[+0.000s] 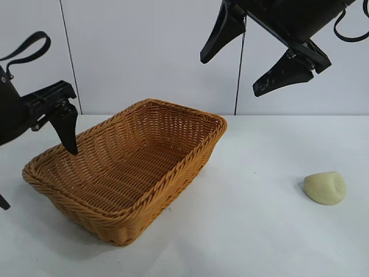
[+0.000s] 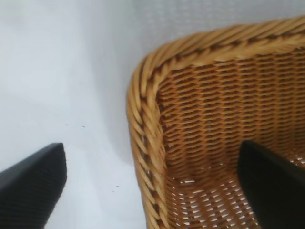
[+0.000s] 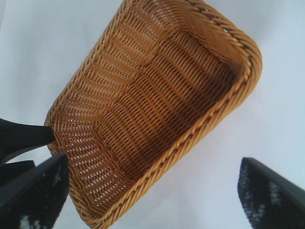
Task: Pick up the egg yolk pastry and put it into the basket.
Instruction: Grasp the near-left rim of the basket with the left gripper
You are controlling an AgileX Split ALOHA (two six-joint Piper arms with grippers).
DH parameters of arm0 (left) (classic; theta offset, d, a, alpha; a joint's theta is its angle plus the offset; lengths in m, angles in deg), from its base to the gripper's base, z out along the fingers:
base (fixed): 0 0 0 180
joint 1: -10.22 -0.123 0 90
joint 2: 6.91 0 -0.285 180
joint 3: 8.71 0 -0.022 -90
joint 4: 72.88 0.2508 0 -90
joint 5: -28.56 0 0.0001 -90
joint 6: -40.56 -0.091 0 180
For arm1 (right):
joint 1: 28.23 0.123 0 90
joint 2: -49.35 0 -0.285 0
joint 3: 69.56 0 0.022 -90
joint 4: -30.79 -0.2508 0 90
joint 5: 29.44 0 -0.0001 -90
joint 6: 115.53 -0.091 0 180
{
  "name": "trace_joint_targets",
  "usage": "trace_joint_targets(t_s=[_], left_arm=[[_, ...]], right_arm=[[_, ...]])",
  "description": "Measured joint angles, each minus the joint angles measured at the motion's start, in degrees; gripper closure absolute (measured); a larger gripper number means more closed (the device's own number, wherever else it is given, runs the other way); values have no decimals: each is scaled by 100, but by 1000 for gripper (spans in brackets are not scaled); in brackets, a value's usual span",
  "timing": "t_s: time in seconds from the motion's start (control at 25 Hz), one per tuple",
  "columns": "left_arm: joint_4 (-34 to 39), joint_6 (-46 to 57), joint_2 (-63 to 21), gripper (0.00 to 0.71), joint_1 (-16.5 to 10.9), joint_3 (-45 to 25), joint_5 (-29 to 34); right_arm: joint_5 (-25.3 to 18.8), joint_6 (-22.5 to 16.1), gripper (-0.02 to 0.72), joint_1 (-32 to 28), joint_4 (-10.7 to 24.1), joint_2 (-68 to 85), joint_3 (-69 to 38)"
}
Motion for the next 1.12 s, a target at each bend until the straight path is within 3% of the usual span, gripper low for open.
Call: trace_joint_targets(t_s=[0.2,0.52,0.8,1.12], left_arm=[[-217,44,518,15,17,0,-369],[-132,458,627,15,184,0,-766],[178,514,662,16,184,0,-761],[184,514,795,81,202,-13,-768]], right_arm=[[0,0,17,0,0,0,0],[0,0,17,0,0,0,0],[0,-51,17,0,0,0,0],[0,-68,17,0,0,0,0]])
